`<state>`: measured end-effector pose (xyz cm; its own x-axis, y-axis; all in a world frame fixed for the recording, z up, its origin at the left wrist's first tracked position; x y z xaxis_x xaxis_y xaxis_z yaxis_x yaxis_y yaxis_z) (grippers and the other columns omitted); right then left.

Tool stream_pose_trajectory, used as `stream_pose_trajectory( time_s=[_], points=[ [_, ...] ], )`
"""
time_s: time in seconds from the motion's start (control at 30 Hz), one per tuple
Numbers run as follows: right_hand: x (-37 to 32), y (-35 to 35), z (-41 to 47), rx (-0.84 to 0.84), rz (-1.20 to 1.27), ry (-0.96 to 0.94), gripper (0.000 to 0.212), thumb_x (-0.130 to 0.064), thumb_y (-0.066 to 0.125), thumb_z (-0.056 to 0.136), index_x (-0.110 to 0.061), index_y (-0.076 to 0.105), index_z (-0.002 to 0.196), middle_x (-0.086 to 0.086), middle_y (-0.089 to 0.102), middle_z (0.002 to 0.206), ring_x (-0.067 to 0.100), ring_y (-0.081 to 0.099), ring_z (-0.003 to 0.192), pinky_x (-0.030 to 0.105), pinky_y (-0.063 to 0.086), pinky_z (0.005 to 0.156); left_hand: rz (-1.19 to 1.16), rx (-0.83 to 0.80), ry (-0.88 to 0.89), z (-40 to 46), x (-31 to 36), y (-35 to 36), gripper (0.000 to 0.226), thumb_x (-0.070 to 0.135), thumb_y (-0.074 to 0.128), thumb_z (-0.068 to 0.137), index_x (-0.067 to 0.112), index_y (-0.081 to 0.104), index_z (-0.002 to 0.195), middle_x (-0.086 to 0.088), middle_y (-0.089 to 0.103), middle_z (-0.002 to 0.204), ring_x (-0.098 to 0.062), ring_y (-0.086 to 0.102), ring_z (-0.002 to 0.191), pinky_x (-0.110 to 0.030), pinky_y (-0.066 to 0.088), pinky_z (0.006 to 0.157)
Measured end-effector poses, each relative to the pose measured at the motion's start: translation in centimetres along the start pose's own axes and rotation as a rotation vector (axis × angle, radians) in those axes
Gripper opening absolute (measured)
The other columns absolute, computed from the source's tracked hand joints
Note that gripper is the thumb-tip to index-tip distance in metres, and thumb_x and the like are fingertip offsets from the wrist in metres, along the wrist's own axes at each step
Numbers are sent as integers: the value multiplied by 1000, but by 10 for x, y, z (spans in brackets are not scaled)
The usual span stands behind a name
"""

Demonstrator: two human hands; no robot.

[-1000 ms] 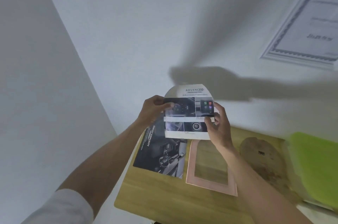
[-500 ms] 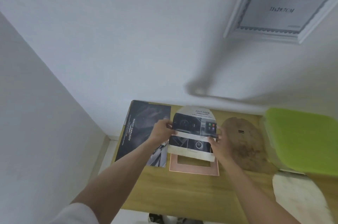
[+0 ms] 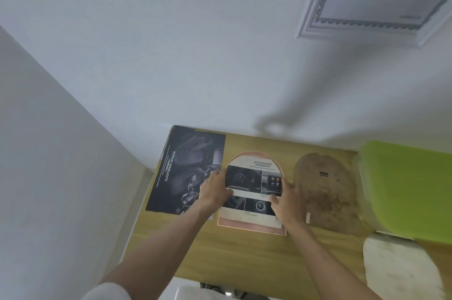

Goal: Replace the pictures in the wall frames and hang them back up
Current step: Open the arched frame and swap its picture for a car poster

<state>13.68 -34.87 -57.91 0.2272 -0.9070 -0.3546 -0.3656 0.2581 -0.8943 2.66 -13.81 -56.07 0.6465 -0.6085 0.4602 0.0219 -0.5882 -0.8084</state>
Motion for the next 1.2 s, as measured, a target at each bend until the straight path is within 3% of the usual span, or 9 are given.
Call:
stream_pose_trajectory(
  time_s=[0.1, 0.23, 0.67, 0.8, 0.97, 1.07, 1.2],
  points=[
    [1, 4, 0, -20, 9, -22, 60, -35, 62, 92, -24, 41, 147, 12, 45, 130, 27, 48, 118, 39, 45, 97, 25, -54, 15, 1, -1, 5, 68, 31, 76, 79, 22, 47, 140, -8, 56, 128, -27, 60, 108, -40, 51, 90],
    [5, 3, 1, -31, 39, -36, 59, -34, 59, 93, -20, 43, 148, 13, 43, 130, 26, 49, 117, 38, 46, 98, 38, -82, 43, 1, -3, 12, 58, 40, 70, 85, 21, 53, 137, -7, 54, 125, -26, 59, 105, -40, 51, 94],
    [0, -5, 3, -69, 52, -49, 58, -33, 57, 95, -20, 40, 148, 11, 42, 131, 25, 49, 117, 34, 43, 97, 21, -69, 47, 2, 3, 7, 56, 35, 66, 90, 21, 48, 141, -10, 56, 127, -27, 59, 109, -41, 51, 95],
    [2, -19, 3, -29, 138, -51, 57, -37, 59, 93, -21, 40, 144, 10, 43, 135, 25, 49, 119, 36, 45, 95, 75, 29, 57, 0, 8, -5, 50, 45, 65, 87, 25, 56, 132, -5, 57, 122, -23, 62, 99, -40, 55, 86],
    [38, -63, 16, 117, 127, 87, 58, -35, 60, 94, -16, 40, 145, 12, 39, 144, 27, 43, 129, 38, 42, 101, -36, 177, 93, 3, 43, -10, 30, 47, 61, 86, 23, 68, 104, 3, 56, 101, -17, 59, 75, -35, 55, 70],
    [79, -83, 22, 131, 40, 230, 54, -34, 55, 93, -11, 43, 140, 16, 42, 141, 32, 48, 123, 42, 44, 98, -154, 79, 157, 3, 96, 12, 32, 40, 62, 86, 20, 68, 111, 2, 59, 110, -17, 61, 86, -36, 55, 78],
    [124, -86, 15, 46, -45, 365, 56, -37, 51, 93, -8, 40, 140, 20, 41, 140, 38, 51, 119, 44, 47, 97, -212, -120, 152, -6, 162, 65, 52, 36, 64, 85, 17, 57, 133, -4, 53, 131, -23, 60, 108, -40, 50, 96]
  ],
)
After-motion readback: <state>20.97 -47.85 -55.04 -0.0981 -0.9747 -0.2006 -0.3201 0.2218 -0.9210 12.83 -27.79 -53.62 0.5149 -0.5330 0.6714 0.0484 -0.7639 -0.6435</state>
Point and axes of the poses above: each hand's wrist, its own z-axis towards the middle knuckle, its own y-axis out of the palm, x = y × z, the point moved 7 cm from there along z, towards the middle knuckle
